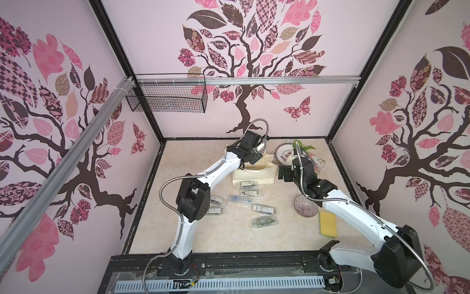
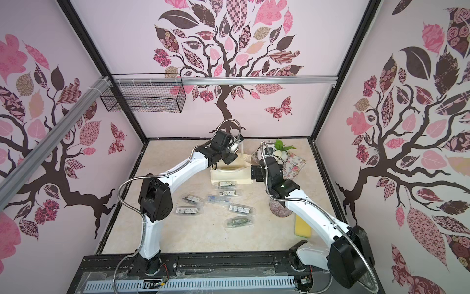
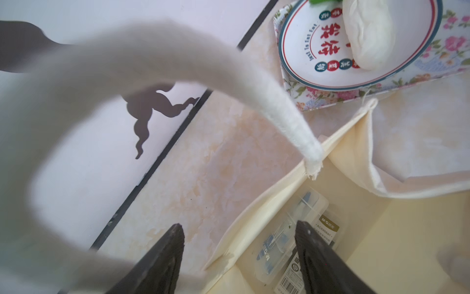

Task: Put the compass set into the canvas bag
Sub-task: Place the compass set in the canvas bag, then pick up the compass set at the center of the board.

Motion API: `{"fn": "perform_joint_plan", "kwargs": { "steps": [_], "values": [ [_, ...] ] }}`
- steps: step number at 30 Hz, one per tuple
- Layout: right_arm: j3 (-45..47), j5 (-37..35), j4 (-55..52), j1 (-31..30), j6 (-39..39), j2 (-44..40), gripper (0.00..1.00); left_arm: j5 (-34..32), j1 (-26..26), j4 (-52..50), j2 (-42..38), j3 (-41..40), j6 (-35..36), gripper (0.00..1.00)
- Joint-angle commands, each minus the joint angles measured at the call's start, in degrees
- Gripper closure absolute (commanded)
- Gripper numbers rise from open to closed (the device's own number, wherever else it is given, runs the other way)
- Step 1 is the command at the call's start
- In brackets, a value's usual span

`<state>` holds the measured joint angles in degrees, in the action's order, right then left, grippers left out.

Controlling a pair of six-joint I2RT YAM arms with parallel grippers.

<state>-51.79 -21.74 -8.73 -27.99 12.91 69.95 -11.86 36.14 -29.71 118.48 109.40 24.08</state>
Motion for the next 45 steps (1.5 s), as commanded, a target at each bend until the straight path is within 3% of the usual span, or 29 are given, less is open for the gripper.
{"fn": "perform_joint_plan", "kwargs": {
  "steps": [1,7,17,22,25,29,34,41,45],
  "values": [
    [-0.8,1.59,0.12,0.21,0.13,-0.81,0.0,-0.94,0.04,0.69,-5.49,2.28,-3.06,0.28],
    [-2.66,6.48,-2.42,0.21,0.79,-1.56,0.0,-3.17,-0.22,3.43,-15.12,-6.56,-11.32,0.25],
    [-2.7,17.72,-3.33,0.21,1.93,-3.99,0.0,-8.17,-0.96,5.13,-34.53,-27.86,-33.49,0.03],
    [-2.3,26.25,-3.84,-0.03,1.59,-4.87,0.0,-9.21,-1.66,3.71,-41.98,-37.89,-43.19,0.03],
    [-3.36,28.78,-5.67,-2.24,-0.73,-5.22,0.0,-8.98,-1.86,3.84,-45.9,-43.09,-45.49,0.03],
    [-4.95,25.5,-7.13,-9.06,-5.16,-6.29,0.0,-9.51,-2.12,1.24,-50.88,-46.85,-46.4,0.03],
    [-7.94,28.07,-7.13,-12.83,-7.17,-6.67,0.0,-15.4,-3.89,-5.02,-57.51,-49.64,-48.39,0.03],
    [-8.56,37.15,-0.74,-14.39,-8.6,-4.17,0.0,-12.44,-9.55,-7.19,-69.91,-55.79,-50.02,0.03],
    [-11.77,35.82,-1.32,-20.11,-14.31,2.12,0.0,-11.09,-9.81,-7.06,-73.07,-59.22,-51.38,0.03]
  ]
}}
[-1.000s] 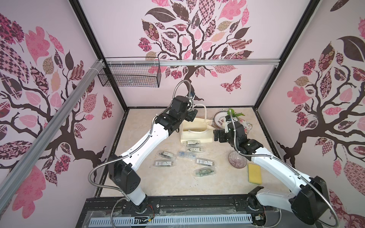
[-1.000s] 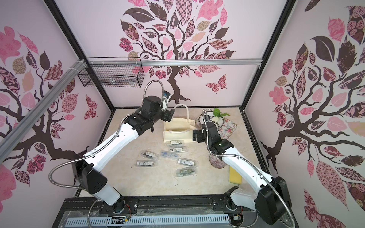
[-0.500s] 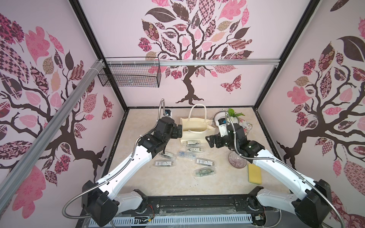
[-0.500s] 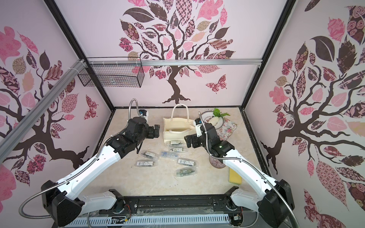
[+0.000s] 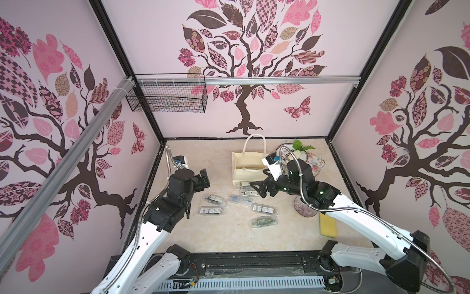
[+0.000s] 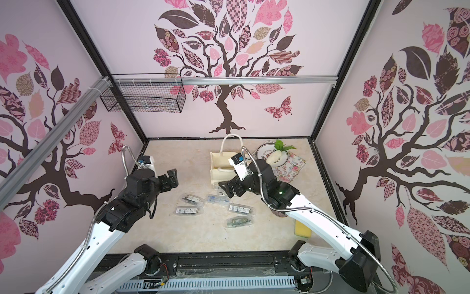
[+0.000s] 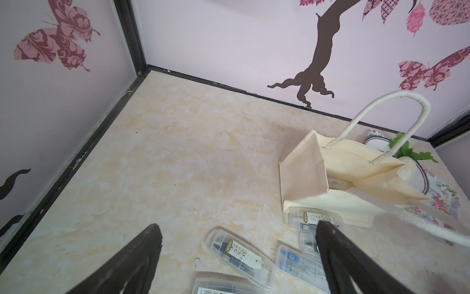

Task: Put the compass set into the canvas bag
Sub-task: Pick up the compass set at the center of the board.

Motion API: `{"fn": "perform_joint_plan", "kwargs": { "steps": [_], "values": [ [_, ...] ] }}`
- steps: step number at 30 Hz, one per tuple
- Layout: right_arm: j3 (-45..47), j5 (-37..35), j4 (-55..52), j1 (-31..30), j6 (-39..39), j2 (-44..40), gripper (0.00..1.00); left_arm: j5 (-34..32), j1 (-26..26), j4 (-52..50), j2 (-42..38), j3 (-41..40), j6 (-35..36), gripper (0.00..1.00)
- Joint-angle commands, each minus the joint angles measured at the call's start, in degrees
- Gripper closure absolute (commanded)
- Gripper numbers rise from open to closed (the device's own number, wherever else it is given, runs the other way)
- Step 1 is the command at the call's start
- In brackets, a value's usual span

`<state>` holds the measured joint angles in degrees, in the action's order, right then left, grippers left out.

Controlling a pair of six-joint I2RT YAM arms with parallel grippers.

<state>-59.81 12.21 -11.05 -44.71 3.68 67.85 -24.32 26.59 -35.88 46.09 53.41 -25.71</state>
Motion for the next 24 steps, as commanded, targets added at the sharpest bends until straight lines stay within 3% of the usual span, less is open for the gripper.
{"fn": "perform_joint_plan", "kwargs": {
  "steps": [1,5,12,17,20,24],
  "values": [
    [-4.94,1.62,0.19,-4.73,-6.58,6.07,0.0,1.44,-0.22,-0.76,-0.98,-3.82,-1.92,0.03],
    [-9.29,3.28,-2.41,-8.34,-12.0,14.88,0.0,0.71,-0.26,0.37,-2.72,-5.89,-2.71,0.03],
    [-9.01,9.83,1.55,-10.58,-24.39,26.18,0.02,-4.37,-0.4,-0.13,-6.99,-7.08,-2.68,0.03],
    [-12.06,10.07,3.74,-10.86,-25.48,33.84,0.03,-7.31,-0.46,-0.73,-9.21,-6.67,-3.15,0.03],
    [-16.42,10.99,1.68,-10.84,-26.38,39.88,0.13,-6.18,-0.46,0.48,-10.52,-7.3,-3.96,0.03],
    [-20.48,8.9,1.83,-11.63,-26.05,46.47,0.15,-4.4,-0.45,2.21,-11.89,-8.48,-3.76,0.03]
  ]
}}
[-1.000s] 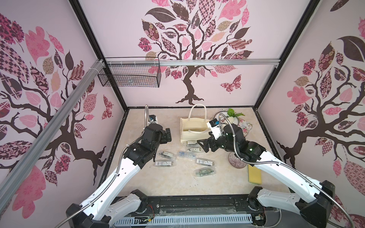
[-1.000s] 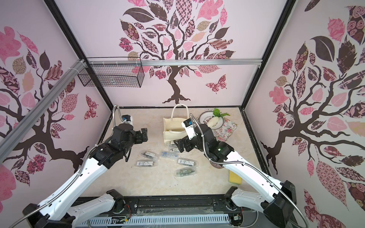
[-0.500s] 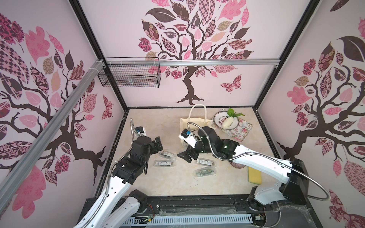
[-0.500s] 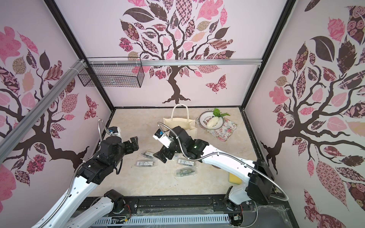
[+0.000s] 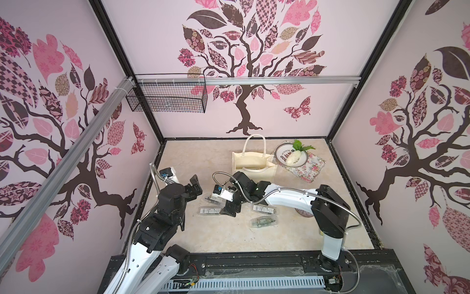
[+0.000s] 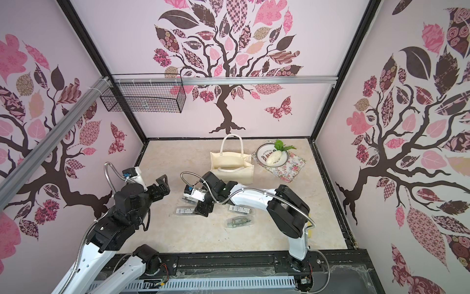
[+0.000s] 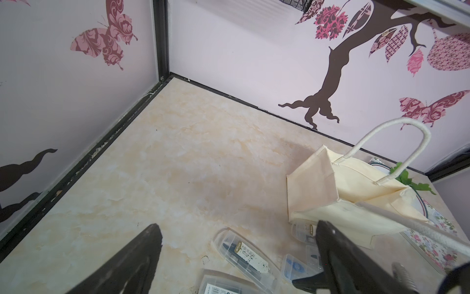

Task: Put the compass set into the canvas bag
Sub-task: Pick up the compass set at the center of the board.

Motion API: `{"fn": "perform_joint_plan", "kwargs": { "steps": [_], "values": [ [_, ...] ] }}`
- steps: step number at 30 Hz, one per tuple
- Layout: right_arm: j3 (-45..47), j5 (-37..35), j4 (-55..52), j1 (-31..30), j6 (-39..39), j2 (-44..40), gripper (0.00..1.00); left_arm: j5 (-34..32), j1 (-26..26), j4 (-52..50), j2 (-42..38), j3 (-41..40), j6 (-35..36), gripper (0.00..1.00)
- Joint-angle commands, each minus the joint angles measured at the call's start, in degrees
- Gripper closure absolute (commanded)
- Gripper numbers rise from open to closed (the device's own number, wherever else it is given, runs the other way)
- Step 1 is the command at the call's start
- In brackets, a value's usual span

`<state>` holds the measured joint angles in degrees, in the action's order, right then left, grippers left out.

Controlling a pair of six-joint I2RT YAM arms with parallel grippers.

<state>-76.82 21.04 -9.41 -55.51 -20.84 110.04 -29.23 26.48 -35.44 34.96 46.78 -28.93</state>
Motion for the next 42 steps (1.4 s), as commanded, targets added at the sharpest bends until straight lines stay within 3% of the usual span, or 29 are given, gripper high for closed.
{"fn": "perform_joint_plan", "kwargs": {
  "steps": [1,10,22,31,42],
  "values": [
    [-4.28,0.04,0.32,-0.91,-1.32,5.45,0.16,0.87,-0.32,1.73,-0.94,-1.91,-0.51,0.03],
    [-8.1,3.37,2.91,-1.98,0.44,13.16,0.21,3.05,-0.36,3.18,-0.87,-2.62,0.21,0.03],
    [-12.22,-0.09,3.44,-2.18,1.85,20.08,0.23,4.49,-0.33,4.23,-0.42,-3.36,0.98,0.03],
    [-7.41,-9.87,3.96,-3.02,-0.17,19.73,0.35,4.67,-0.29,4.75,-0.26,-3.63,0.98,0.03],
    [3.03,-19.25,7.8,-3.49,-5.08,13.02,0.4,4.2,-0.29,4.93,-0.15,-3.78,0.98,0.03]
  ]
}}
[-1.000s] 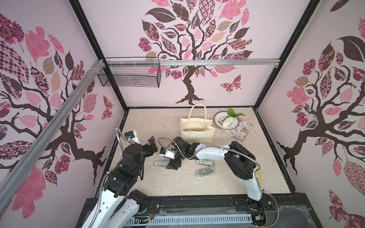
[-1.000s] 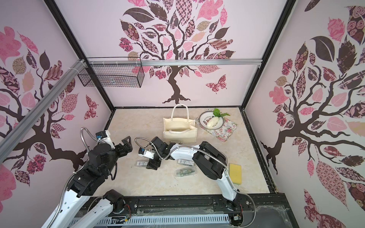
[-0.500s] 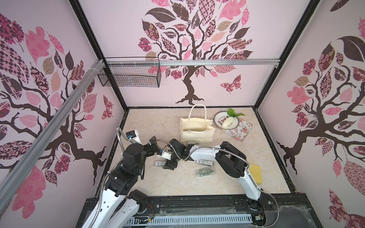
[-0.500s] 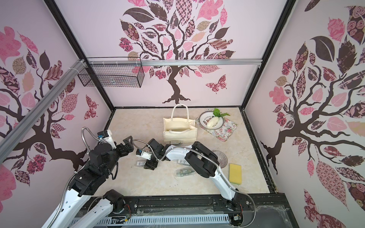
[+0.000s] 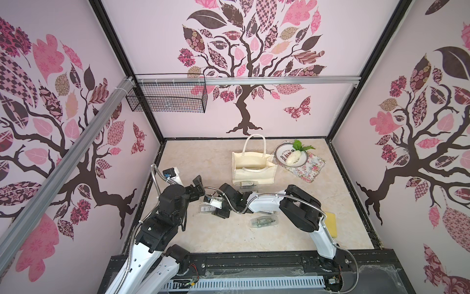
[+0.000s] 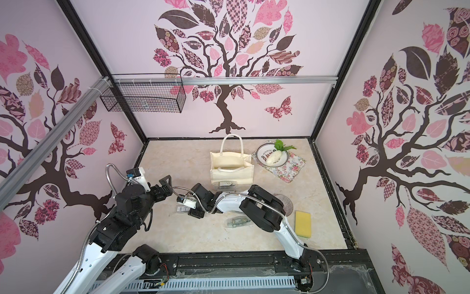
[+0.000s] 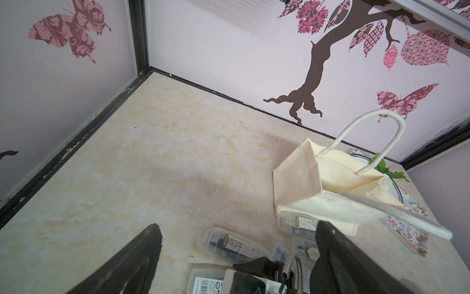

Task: Put the compass set into the canvas bag
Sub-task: Pick up the compass set at the center of the board.

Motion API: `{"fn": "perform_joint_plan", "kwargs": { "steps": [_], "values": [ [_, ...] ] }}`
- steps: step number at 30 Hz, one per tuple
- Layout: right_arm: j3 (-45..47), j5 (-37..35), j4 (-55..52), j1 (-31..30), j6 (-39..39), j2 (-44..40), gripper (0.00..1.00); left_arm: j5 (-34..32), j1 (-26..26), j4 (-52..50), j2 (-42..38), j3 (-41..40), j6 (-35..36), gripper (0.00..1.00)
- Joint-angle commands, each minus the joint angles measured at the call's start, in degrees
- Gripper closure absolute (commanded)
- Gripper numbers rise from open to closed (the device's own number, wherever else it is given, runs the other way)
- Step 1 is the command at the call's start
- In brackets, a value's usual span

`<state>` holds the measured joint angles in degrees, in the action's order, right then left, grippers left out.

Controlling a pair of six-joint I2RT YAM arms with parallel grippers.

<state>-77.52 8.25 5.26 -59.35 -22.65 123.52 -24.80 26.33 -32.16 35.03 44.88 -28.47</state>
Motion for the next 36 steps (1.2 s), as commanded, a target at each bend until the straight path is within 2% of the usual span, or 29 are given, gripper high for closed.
{"fn": "perform_joint_plan", "kwargs": {
  "steps": [1,8,12,15,17,27,36],
  "values": [
    [4.24,-6.57,-6.86,0.37,-3.36,-1.28,0.4,-0.28,-0.18,1.65,-0.08,-1.92,0.47,0.03],
    [8.5,-3.35,-4.8,0.38,-5.33,-5.19,0.49,-0.34,-0.15,1.66,-0.04,-2.12,0.39,0.03],
    [8.24,-1.25,-4.35,0.38,-4.78,-5.04,0.46,-0.32,-0.18,1.59,-0.26,-2.12,0.26,0.03],
    [7.65,-0.35,-4.13,0.38,-4.31,-4.44,0.37,-0.39,-0.15,1.51,-0.18,-2.17,0.32,0.03],
    [7.01,-0.08,-4.42,0.38,-4.32,-3.8,0.36,-0.31,-0.14,1.48,-0.24,-2.17,0.27,0.03],
    [4.01,3.43,-4.96,0.31,-4.65,-1.81,0.38,-0.39,-0.14,1.58,-0.34,-2.08,0.32,0.03],
    [5.65,0.74,-1.81,0.35,-4.77,-2.7,0.46,-0.36,-0.14,1.66,-0.61,-2.18,0.24,0.03]
  ]
}}
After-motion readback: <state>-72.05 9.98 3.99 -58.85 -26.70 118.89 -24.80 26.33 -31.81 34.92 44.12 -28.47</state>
